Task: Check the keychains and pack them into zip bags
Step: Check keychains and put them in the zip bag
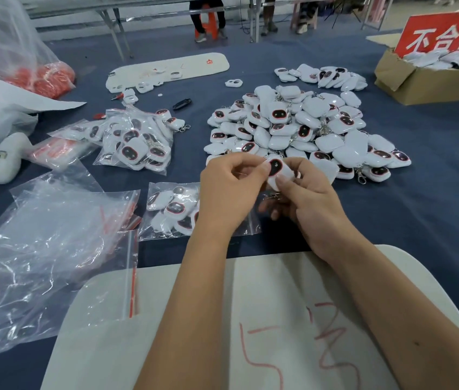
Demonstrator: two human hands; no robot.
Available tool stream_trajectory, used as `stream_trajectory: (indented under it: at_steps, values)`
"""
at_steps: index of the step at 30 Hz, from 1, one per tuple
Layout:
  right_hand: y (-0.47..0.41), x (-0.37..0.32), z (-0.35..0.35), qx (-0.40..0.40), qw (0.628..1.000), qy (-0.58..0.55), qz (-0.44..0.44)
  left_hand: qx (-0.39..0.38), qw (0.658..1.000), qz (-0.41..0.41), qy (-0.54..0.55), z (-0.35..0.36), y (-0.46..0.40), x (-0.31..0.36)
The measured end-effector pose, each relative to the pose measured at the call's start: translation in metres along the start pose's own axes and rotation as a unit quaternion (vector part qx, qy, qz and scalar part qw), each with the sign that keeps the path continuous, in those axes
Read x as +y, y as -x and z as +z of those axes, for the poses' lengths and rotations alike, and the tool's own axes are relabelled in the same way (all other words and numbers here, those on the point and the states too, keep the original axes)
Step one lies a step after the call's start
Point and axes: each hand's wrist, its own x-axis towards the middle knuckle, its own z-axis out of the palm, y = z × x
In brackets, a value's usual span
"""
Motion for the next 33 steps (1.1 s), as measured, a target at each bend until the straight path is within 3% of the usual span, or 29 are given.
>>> stream_trajectory:
  at_steps: [6, 10, 23, 29, 33]
  values:
    - [-0.003, 0.005, -0.003, 0.033, 0.997, 0.061, -0.021, -0.003, 0.999, -0.015, 0.05, -0.004, -0.003, -0.005]
    - [-0.004, 0.009, -0.007, 0.037, 0.985, 0.163, -0.032, 0.001, 1.0, -0.022, -0.009, -0.003, -0.005, -0.01]
    - [-0.006, 0.01, -0.006, 0.037, 0.995, 0.088, -0.032, -0.041, 0.999, 0.012, -0.012, -0.004, -0.006, -0.015]
    - [-0.005, 0.009, -0.006, 0.083, 0.986, 0.136, -0.045, -0.05, 0.999, 0.009, 0.0, 0.0, -0.005, -0.016]
    - [-0.004, 0.009, -0.006, 0.072, 0.991, 0.107, -0.038, -0.062, 0.998, 0.016, 0.004, -0.001, -0.006, -0.016]
